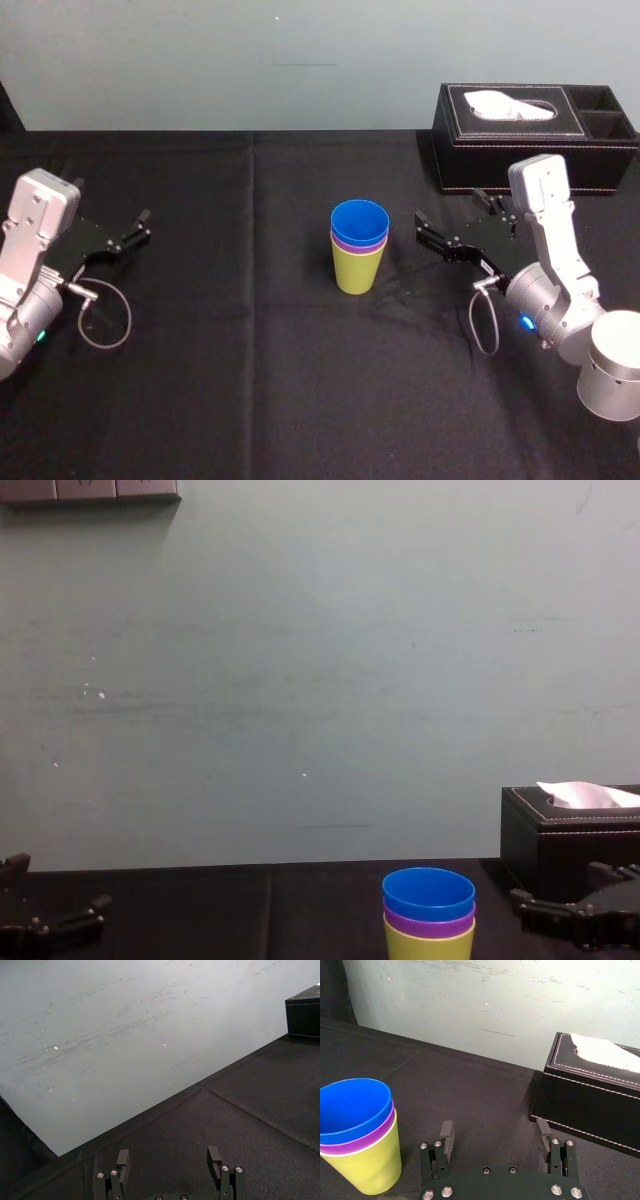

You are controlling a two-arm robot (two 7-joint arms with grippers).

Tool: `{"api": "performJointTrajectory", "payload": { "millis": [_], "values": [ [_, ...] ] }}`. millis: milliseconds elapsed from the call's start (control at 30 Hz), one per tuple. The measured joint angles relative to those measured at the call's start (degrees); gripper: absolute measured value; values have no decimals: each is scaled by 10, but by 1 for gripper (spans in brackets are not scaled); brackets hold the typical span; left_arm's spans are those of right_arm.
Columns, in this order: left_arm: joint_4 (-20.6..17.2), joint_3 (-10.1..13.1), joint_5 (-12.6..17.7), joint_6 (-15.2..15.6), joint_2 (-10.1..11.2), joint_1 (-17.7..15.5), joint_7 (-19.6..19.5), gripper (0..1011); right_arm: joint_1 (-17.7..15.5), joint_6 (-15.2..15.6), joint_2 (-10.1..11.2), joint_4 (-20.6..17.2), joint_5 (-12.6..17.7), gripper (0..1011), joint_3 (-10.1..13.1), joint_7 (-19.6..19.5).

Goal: Stack the three plastic cups sequentially using one hand.

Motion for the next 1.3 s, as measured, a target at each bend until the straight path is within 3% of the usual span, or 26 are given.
{"api": "performJointTrajectory", "payload": {
  "millis": [1300],
  "values": [
    [0, 0, 0, 0, 0, 0, 0, 1011, 0, 0, 0, 0, 0, 1003, 0, 0]
  ]
}}
